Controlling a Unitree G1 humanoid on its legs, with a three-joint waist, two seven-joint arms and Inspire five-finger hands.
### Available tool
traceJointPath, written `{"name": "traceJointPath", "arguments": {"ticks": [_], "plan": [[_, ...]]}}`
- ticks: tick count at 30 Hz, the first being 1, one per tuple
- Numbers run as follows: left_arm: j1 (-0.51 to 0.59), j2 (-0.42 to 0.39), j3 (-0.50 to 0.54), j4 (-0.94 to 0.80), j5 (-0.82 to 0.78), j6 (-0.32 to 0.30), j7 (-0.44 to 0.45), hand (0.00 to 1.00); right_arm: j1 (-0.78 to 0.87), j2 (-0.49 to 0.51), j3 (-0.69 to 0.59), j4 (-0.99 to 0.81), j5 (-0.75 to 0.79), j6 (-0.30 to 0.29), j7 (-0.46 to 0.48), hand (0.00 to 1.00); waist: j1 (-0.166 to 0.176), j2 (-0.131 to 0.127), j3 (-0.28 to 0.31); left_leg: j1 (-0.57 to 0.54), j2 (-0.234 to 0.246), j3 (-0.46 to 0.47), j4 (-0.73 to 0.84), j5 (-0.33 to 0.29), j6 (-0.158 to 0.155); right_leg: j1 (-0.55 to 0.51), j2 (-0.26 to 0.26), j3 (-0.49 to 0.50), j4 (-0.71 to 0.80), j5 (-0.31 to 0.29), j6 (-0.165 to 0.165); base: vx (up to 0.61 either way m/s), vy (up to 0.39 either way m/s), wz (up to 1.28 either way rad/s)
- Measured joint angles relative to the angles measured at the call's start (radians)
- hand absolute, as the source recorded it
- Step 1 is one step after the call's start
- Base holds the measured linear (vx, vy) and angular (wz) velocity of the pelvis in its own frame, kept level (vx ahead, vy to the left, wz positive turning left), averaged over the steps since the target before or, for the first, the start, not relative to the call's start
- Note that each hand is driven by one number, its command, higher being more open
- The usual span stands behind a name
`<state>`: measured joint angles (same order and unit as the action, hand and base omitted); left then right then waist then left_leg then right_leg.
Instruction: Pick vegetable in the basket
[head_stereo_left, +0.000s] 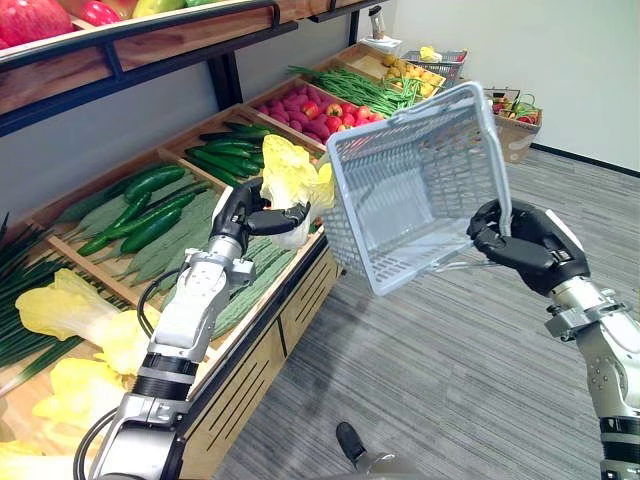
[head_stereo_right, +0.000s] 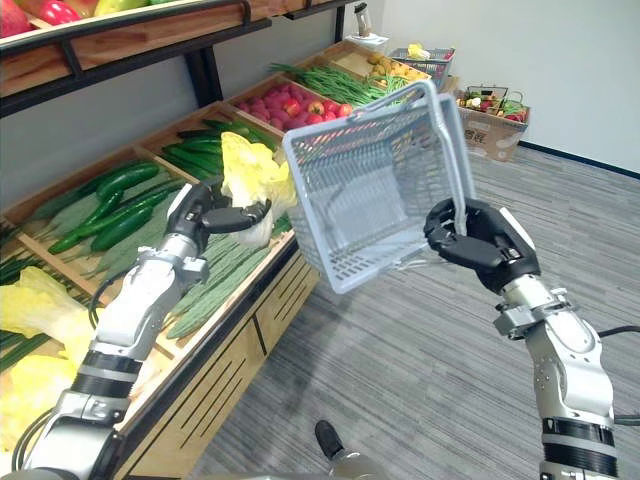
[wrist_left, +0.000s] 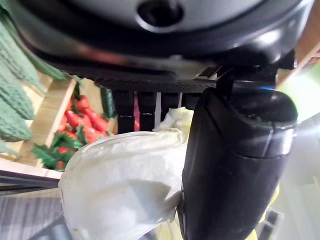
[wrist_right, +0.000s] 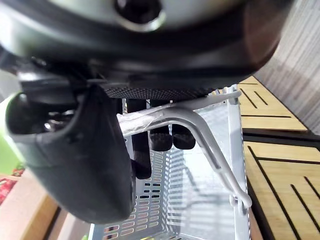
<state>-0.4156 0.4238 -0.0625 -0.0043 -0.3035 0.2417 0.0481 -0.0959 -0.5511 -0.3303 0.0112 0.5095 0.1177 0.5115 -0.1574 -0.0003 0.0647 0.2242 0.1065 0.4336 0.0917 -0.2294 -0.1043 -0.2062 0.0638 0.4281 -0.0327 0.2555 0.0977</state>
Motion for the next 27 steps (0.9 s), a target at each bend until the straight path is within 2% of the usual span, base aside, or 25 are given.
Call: {"name": "traceJointPath", "arguments": {"ticks": [3, 6, 9, 15, 18, 21, 27], "plan": [[-0.001, 0.001, 0.0, -0.098, 0.002, -0.001, 0.015, 0.0, 0.0, 0.0, 0.01, -0.021, -0.003, 0.034, 0.019, 0.0, 0.032, -0.002, 0.001, -0.002, -0.005, 0.014, 0.002, -0.022, -0.005, 0.007, -0.007, 0.016, -0.054, 0.039, -0.003, -0.04, 0.018, -0.21], [-0.003, -0.001, -0.002, -0.136, 0.002, -0.019, 0.018, 0.0, 0.006, -0.012, 0.045, -0.023, -0.049, 0.071, 0.045, 0.0, 0.038, -0.004, 0.003, -0.008, -0.002, 0.016, 0.025, -0.028, -0.007, 0.013, -0.011, 0.007, -0.059, 0.04, -0.01, -0.02, -0.016, -0.05], [-0.03, -0.001, -0.012, -0.151, 0.001, -0.062, 0.022, 0.0, 0.016, -0.026, 0.083, -0.048, -0.086, 0.074, 0.081, 0.0, 0.045, -0.003, 0.003, -0.03, 0.015, 0.012, 0.062, -0.042, -0.016, 0.01, -0.016, -0.039, -0.059, 0.039, -0.018, -0.01, -0.031, 0.01], [-0.104, 0.032, -0.005, -0.166, 0.001, -0.135, 0.045, 0.0, 0.029, -0.038, 0.081, -0.099, -0.085, 0.073, 0.081, 0.0, 0.05, 0.009, -0.006, -0.053, 0.036, -0.039, 0.078, -0.041, -0.02, 0.016, -0.029, -0.109, -0.058, 0.043, -0.034, 0.01, -0.022, 0.25], [-0.118, 0.071, 0.015, -0.215, 0.001, -0.157, 0.036, 0.0, 0.029, -0.039, 0.08, -0.102, -0.085, 0.073, 0.075, 0.0, 0.074, 0.027, -0.017, -0.067, 0.048, -0.069, 0.083, -0.038, -0.026, 0.016, -0.03, -0.146, -0.058, 0.049, -0.042, 0.03, -0.002, 0.3], [-0.118, 0.108, 0.059, -0.236, 0.002, -0.182, 0.002, 0.0, 0.029, -0.038, 0.082, -0.102, -0.086, 0.073, 0.065, 0.0, 0.109, 0.044, -0.028, -0.071, 0.052, -0.09, 0.08, -0.033, -0.033, 0.02, -0.032, -0.165, -0.058, 0.05, -0.04, 0.02, 0.017, 0.18], [-0.107, 0.15, 0.067, -0.237, 0.043, -0.191, -0.16, 0.0, 0.029, -0.027, 0.111, -0.105, -0.117, 0.074, 0.063, 0.0, 0.126, 0.037, -0.037, -0.071, 0.043, -0.112, 0.081, -0.029, -0.031, 0.035, -0.045, -0.187, -0.06, 0.039, -0.037, -0.04, 0.029, 0.12]]}}
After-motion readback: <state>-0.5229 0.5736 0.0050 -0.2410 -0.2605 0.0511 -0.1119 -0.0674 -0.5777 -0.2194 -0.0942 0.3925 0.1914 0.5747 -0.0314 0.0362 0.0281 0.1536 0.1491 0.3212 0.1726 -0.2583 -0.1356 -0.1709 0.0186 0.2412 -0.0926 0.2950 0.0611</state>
